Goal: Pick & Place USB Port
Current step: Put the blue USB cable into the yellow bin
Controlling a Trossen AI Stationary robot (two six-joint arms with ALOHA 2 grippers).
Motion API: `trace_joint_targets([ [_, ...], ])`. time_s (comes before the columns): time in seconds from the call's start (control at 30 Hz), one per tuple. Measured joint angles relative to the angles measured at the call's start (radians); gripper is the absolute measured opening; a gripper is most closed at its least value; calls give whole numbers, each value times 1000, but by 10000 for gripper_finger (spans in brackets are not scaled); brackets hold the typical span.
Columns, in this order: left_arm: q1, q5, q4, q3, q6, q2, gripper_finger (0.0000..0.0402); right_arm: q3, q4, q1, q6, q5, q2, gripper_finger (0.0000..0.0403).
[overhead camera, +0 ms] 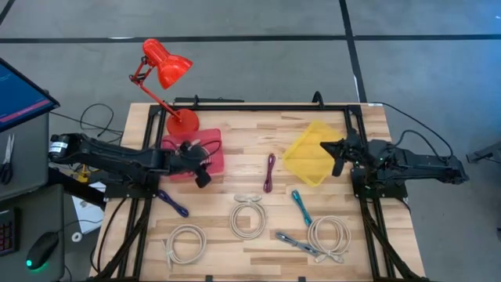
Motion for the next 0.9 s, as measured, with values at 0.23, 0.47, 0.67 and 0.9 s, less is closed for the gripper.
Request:
trace_joint_targets([
  [0.23, -4, 79, 147, 56, 131, 0, 83, 0, 84, 36, 0, -45, 0, 0],
  [0.47, -73, 83, 200, 70, 194, 0, 68, 0, 76, 105, 0, -86, 0, 0],
  [0.67, -112, 40, 200, 70, 194, 0, 56, 0, 33, 187, 120, -80, 38, 0],
  [0.9, -116, 36, 199, 70, 194, 0, 46, 4, 26, 279, 285, 36, 200, 0],
])
